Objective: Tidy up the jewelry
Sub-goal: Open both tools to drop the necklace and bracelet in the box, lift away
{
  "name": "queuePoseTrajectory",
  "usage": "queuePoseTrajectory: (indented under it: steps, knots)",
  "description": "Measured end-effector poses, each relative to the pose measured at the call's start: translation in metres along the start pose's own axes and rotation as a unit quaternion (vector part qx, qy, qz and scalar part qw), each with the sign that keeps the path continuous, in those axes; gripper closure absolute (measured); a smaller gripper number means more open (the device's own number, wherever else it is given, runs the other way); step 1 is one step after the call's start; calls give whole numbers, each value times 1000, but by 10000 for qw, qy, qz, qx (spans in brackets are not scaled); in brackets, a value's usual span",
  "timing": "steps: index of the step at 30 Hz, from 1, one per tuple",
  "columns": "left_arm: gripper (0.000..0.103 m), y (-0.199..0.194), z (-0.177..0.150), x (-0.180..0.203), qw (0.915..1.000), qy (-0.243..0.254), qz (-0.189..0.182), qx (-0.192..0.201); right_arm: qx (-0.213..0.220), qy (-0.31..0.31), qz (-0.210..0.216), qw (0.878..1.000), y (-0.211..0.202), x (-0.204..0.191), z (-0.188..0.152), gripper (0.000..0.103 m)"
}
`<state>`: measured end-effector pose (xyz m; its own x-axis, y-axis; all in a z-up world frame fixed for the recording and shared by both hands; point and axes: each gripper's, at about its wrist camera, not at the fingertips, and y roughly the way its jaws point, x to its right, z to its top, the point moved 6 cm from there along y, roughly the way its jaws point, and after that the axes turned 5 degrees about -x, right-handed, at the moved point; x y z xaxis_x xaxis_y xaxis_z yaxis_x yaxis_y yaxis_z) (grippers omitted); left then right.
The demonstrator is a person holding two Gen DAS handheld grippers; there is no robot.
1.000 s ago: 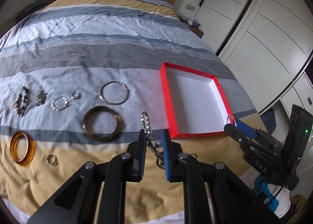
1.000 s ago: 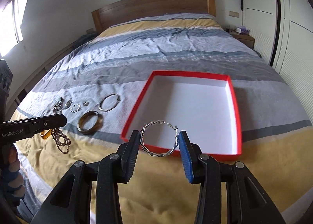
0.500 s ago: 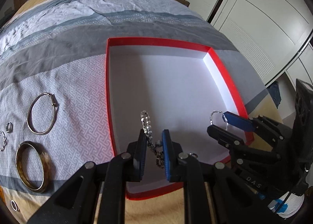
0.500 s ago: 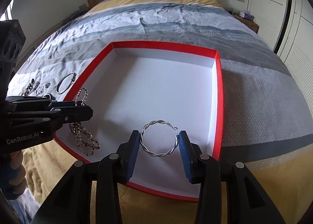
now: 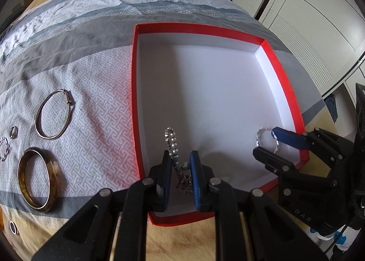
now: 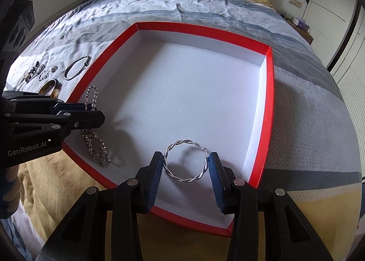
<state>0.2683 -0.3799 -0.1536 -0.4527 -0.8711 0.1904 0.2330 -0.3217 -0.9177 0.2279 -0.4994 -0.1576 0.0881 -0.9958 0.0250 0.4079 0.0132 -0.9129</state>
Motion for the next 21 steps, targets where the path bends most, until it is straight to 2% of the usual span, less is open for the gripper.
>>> queuePoseTrajectory:
  steps: [7,9,11,12,17,21]
  knots:
    - [86,-3,2,-2,9999,-138,-43,-26,-32,-21,-109,9999,-12,1,0,56]
    - [82,-5,4,-2,9996,-203,-170,-7,51,17,-138,9999,-23,4,-2,55]
    - [68,-10,5,2,9992,-161,-353,43,144,92,-159,9997,-38,7,-5,55]
    - [66,-12,6,4,9993,-119,-357,62,206,153,-166,9995,-46,9,-8,55]
    - [64,-29,5,8,9996,-89,-238,149,439,424,-250,9978,-89,18,-25,54]
    - [64,-67,-7,10,9990,8,-234,367,598,627,-297,9958,-123,19,-41,50]
